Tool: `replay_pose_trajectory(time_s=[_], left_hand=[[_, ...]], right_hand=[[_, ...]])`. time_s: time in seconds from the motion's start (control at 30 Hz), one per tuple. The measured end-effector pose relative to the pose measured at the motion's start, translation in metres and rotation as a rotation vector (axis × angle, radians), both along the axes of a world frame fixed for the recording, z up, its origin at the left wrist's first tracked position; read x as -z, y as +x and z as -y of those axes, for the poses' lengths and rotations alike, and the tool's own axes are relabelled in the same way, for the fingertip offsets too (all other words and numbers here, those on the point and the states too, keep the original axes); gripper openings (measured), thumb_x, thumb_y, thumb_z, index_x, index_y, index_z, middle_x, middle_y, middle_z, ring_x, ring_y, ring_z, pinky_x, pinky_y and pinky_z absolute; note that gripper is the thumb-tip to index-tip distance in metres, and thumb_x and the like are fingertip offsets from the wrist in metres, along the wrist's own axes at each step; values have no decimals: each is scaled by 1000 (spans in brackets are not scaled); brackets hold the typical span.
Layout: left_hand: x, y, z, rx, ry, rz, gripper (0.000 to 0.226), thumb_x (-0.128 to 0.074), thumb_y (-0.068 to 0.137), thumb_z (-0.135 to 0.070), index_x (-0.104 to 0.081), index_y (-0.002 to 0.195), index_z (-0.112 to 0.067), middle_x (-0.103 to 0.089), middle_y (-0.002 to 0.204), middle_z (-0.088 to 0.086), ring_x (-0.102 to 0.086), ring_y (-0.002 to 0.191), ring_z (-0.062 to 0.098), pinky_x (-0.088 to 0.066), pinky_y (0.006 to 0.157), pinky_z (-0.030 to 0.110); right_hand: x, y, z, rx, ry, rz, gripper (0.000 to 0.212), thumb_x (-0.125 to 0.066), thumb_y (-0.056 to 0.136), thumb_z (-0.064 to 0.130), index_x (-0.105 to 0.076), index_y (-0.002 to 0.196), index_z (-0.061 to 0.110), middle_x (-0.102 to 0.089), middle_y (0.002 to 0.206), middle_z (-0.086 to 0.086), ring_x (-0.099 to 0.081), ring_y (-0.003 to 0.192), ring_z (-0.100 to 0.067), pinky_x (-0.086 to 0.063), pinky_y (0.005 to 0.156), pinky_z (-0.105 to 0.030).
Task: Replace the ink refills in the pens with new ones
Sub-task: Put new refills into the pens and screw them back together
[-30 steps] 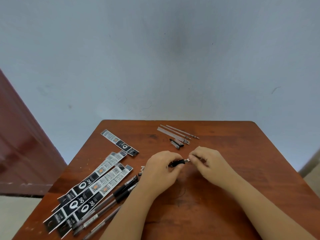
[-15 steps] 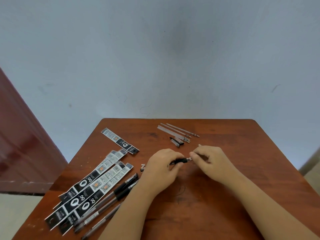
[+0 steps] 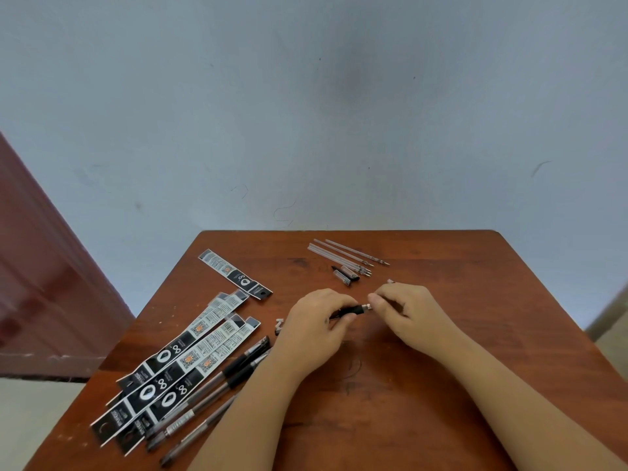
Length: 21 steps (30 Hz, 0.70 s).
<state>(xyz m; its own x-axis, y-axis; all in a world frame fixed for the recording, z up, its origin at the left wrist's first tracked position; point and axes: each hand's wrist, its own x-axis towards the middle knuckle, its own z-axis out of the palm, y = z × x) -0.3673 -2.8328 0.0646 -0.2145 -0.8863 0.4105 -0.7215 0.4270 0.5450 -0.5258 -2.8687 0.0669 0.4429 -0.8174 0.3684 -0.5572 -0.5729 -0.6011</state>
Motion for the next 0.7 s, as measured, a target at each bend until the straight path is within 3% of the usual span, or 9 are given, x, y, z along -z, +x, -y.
replay_pose_trajectory(time_s=[0.07, 0.13, 0.3, 0.4, 0.5, 0.57, 0.7], left_hand=[[0, 0, 0, -5, -7, -5, 18, -59, 84, -14, -67, 100, -13, -66, 93, 2, -57, 89, 15, -44, 81, 26], [1, 1, 1, -13, -23, -8, 18, -60, 84, -11, -67, 100, -13, -66, 93, 2, -57, 89, 14, -44, 81, 25], [2, 1, 2, -31, -43, -1, 18, -60, 84, -13, -68, 99, -13, -66, 92, 2, -57, 88, 13, -40, 79, 20], [2, 0, 1, -14, -28, 9, 21, -56, 82, -18, -68, 99, -12, -66, 91, 2, -57, 88, 15, -41, 78, 22], [1, 0, 1, -15, -34, -1, 18, -60, 83, -11, -68, 99, -11, -66, 92, 3, -57, 89, 15, -41, 80, 23], [1, 1, 2, -22, -44, -7, 19, -60, 84, -12, -67, 102, -12, -66, 94, 2, -56, 91, 13, -40, 81, 19], [2, 0, 3, -15, -51, -5, 23, -61, 84, -9, -67, 106, -9, -67, 96, 6, -58, 91, 15, -37, 77, 9]], right_hand=[[-1, 0, -1, -20, 21, 37, 16, -47, 77, 34, -59, 80, 23, -53, 70, 21, -55, 68, 2, -43, 64, -11], [0, -2, -1, -49, 20, 70, 18, -53, 74, 26, -63, 86, 17, -52, 76, 25, -54, 78, 11, -43, 67, -6], [2, 1, 2, -22, -31, 25, 25, -50, 80, 27, -67, 86, 9, -49, 71, 26, -52, 70, 7, -38, 67, -7], [2, 0, 2, -14, -12, -7, 26, -47, 86, 24, -66, 86, 6, -51, 69, 17, -47, 65, 6, -39, 82, -18], [-3, 0, -1, -34, 18, 15, 41, -42, 79, 41, -66, 84, 9, -48, 68, 25, -53, 69, 5, -37, 71, -7], [-4, -1, -1, -51, 21, -4, 35, -47, 78, 38, -67, 86, 10, -48, 70, 26, -53, 76, 8, -37, 68, -4], [-2, -1, -1, -33, 1, -41, 14, -55, 87, 18, -65, 90, 9, -45, 71, 25, -47, 68, 5, -35, 63, -6]])
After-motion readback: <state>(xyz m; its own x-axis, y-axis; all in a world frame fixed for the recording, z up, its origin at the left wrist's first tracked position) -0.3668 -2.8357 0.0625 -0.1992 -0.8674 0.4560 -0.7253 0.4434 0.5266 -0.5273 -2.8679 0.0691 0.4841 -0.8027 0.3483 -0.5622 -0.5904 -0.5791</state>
